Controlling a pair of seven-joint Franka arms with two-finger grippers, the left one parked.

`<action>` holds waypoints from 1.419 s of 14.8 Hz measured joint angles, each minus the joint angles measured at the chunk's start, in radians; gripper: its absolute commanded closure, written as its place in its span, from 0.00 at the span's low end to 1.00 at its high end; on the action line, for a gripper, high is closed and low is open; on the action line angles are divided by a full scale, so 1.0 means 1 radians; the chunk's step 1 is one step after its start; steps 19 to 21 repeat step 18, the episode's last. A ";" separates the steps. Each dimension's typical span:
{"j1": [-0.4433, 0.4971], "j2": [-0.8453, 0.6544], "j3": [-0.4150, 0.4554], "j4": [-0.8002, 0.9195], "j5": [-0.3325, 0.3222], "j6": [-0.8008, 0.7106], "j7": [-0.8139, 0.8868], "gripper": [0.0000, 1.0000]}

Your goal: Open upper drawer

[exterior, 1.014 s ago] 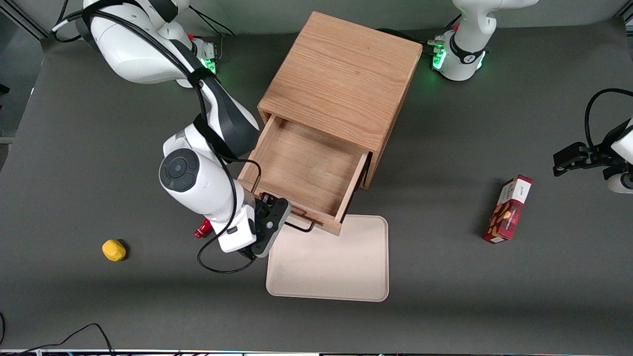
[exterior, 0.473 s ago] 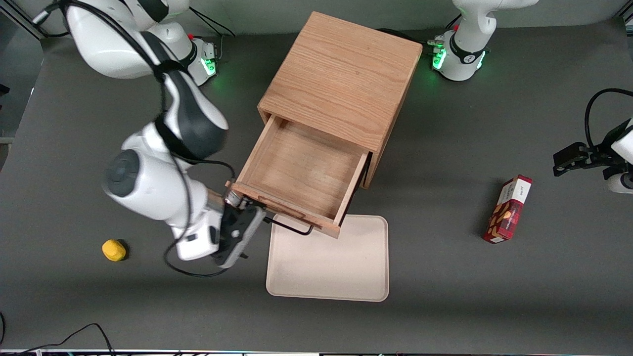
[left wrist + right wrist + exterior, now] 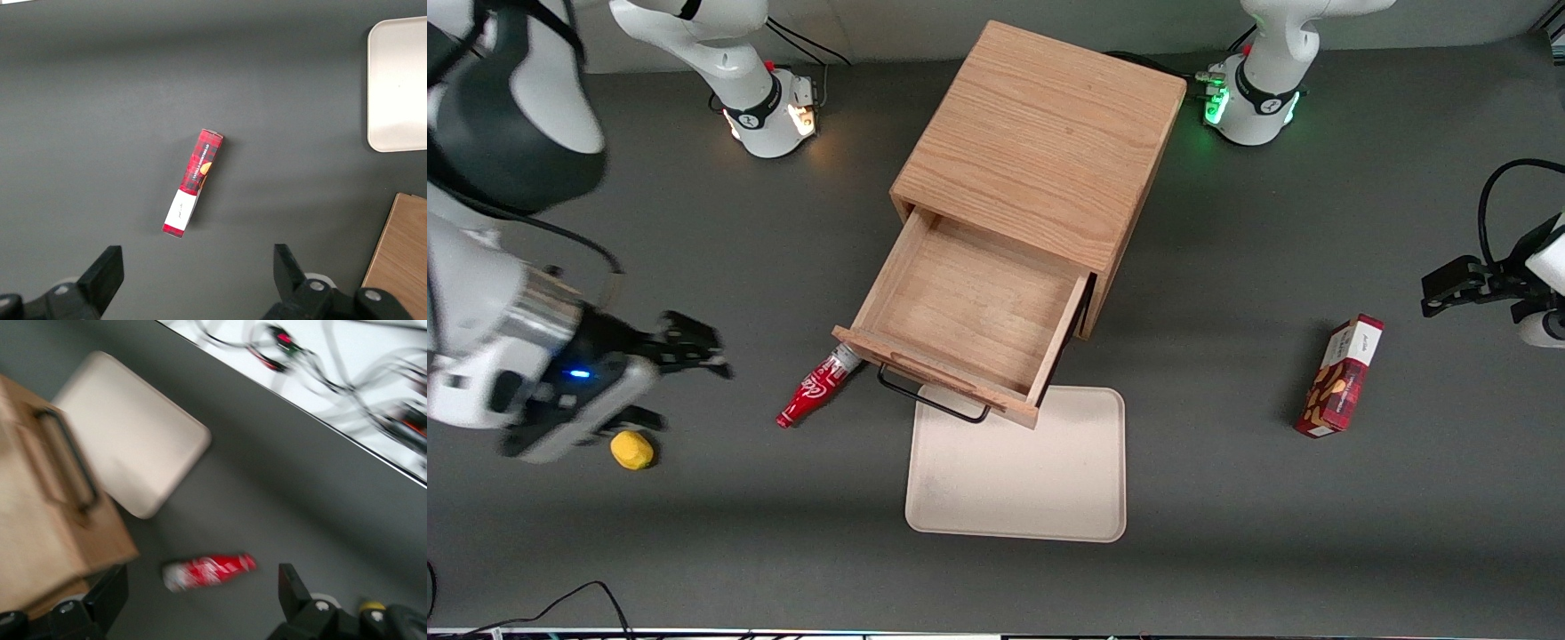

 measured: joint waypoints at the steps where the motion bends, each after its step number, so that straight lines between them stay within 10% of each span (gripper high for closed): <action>1: -0.013 -0.044 -0.033 -0.052 -0.029 -0.001 0.016 0.00; 11: -0.075 -0.484 -0.161 -0.589 -0.140 0.099 0.291 0.00; 21: -0.072 -0.490 -0.225 -0.570 -0.098 0.045 0.291 0.00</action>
